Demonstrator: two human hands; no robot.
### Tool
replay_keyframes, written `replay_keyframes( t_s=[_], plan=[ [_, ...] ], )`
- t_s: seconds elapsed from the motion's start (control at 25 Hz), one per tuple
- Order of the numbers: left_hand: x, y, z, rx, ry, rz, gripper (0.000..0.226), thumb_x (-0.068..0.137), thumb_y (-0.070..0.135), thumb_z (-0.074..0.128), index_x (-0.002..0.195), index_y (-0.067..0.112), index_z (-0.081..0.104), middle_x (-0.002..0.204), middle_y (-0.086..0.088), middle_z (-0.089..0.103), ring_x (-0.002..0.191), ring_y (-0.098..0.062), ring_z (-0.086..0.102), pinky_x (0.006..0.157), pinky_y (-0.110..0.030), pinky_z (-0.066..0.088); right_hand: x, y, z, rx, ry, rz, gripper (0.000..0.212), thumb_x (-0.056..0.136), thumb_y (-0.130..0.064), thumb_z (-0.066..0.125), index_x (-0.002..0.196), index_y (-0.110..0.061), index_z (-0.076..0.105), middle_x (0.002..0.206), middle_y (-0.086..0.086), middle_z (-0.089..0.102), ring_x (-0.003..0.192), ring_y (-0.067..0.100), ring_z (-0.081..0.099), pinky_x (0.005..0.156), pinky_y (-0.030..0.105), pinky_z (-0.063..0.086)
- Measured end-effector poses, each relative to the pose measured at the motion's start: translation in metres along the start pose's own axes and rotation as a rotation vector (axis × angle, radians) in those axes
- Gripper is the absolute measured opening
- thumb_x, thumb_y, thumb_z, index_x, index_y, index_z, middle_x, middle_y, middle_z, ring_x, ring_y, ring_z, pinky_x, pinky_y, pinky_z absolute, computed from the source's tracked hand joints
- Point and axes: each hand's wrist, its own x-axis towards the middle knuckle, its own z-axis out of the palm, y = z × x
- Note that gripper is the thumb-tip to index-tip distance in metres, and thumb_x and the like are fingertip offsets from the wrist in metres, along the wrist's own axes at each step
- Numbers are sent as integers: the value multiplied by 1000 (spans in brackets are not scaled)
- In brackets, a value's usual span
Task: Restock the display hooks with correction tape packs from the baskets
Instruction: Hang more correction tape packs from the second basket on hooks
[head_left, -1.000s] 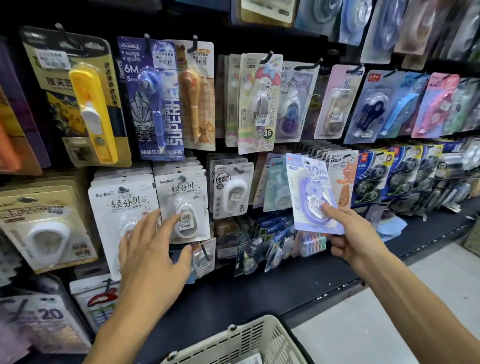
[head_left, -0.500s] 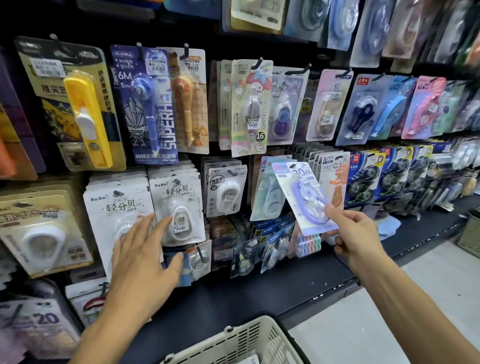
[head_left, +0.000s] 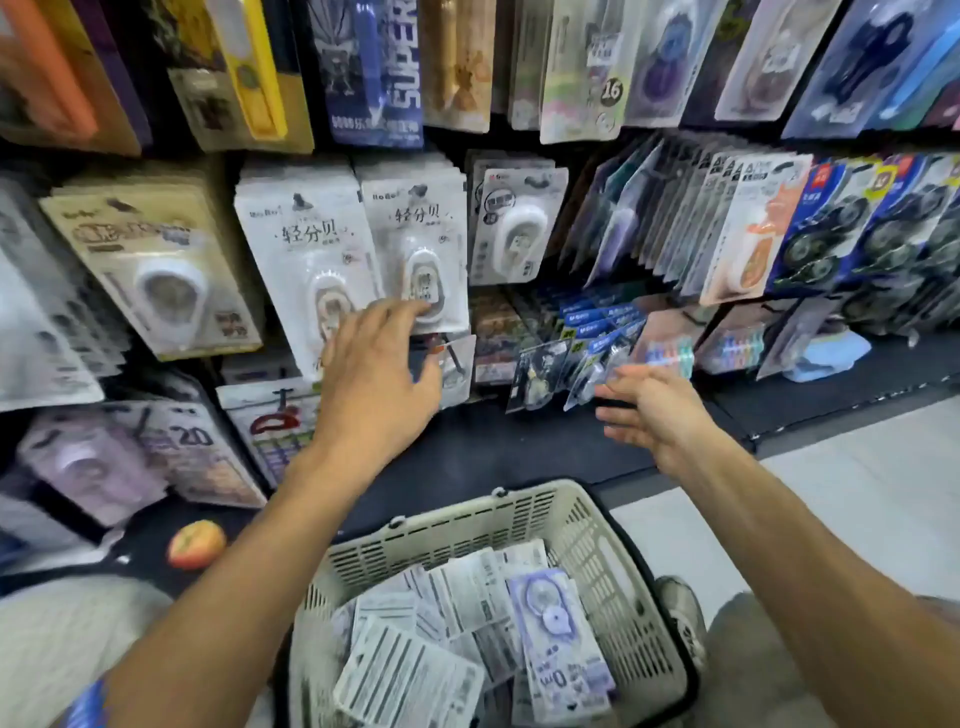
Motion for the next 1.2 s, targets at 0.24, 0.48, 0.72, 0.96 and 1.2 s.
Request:
replay_keyframes(
  t_s=[0.24,0.48,0.72,0.96,1.2],
  plan=[
    [-77,-73,88,238,-1002,48,48,93,28,63,139,25,52,138,-6,60,123,-30,57,97,-34,48,1,149,39,-799,-360,62,12,93,-12,66,86,-19,61,90,16,66,65,28,60,46,24,44],
    [-168,-163,142,256,-1320,-203,41,97,25,59,137,22,54,136,-6,59,118,-25,56,89,-28,44,7,282,26,-1225,-388,320,50,90,-31,69,132,-10,51,129,17,60,121,37,58,97,39,47],
    [-185,-145,190,70,-1197,-306,30,97,25,59,127,23,62,131,-4,65,115,-24,62,92,-30,48,-20,351,56,-1466,-184,358,128,77,-52,80,159,-16,-11,164,25,-3,143,47,30,106,53,43],
    [-181,-137,211,4,-1210,-351,34,98,26,57,133,25,60,138,-5,61,122,-25,59,101,-34,48,-15,363,68,-1630,-107,330,113,91,-49,64,157,-12,-20,164,29,-10,146,51,23,103,58,44],
    [-180,-136,206,-9,-1226,-386,40,92,11,53,128,27,61,131,-4,64,115,-25,61,93,-32,49,-17,354,64,-1722,-82,146,81,100,-29,43,158,-2,-8,162,35,9,128,44,55,86,40,56]
  ],
)
